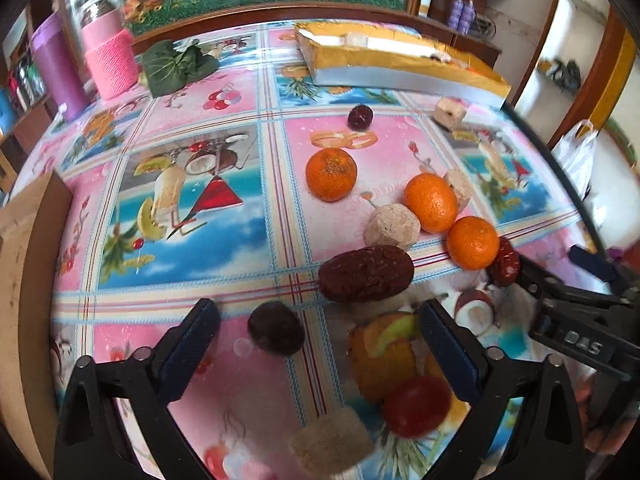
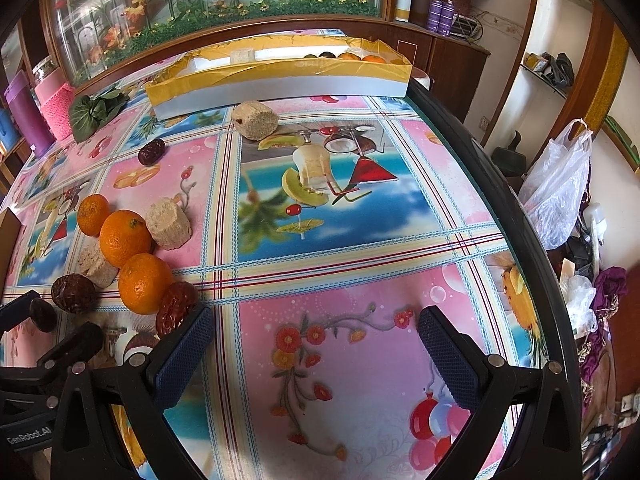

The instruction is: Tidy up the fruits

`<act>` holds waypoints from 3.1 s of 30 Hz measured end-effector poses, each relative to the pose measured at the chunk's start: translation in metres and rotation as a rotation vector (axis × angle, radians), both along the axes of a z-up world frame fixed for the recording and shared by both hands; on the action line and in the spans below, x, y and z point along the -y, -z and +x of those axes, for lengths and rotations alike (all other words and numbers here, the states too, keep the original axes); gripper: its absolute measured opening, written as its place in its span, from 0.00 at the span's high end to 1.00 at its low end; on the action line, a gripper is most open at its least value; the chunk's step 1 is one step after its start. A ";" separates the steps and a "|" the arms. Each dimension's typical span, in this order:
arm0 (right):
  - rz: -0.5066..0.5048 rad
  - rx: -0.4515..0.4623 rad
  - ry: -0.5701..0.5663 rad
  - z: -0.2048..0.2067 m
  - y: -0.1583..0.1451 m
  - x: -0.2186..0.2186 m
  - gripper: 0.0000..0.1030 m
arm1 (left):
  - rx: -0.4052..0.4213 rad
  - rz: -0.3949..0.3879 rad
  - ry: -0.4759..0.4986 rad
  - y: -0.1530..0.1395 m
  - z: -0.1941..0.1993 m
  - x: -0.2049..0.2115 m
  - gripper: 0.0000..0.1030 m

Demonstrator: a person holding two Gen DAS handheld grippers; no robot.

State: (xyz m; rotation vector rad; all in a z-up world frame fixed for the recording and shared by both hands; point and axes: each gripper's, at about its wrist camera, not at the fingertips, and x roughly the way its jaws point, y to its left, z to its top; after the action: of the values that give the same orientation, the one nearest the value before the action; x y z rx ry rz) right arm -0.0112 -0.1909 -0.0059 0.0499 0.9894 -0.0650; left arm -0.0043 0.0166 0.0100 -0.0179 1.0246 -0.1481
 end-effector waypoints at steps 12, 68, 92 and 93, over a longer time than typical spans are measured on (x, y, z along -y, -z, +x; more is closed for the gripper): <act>-0.019 0.401 0.101 -0.087 -0.081 -0.006 0.01 | 0.728 0.140 -0.246 -0.147 -0.157 -0.077 0.00; 0.155 0.151 -0.198 -0.175 -0.020 -0.029 0.23 | 0.150 -0.083 0.115 -0.037 -0.134 -0.061 0.03; 0.097 0.082 -0.305 -0.155 -0.010 -0.043 0.63 | 0.035 -0.055 0.260 -0.010 -0.083 -0.024 0.67; 0.096 0.080 -0.305 -0.156 -0.012 -0.044 0.63 | 0.039 -0.073 0.245 -0.013 -0.085 -0.031 0.67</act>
State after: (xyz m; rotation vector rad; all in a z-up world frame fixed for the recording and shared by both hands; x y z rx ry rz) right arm -0.1676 -0.1469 0.0056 -0.0110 0.9098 0.2621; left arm -0.0897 0.0474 0.0229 0.0439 0.9793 -0.4075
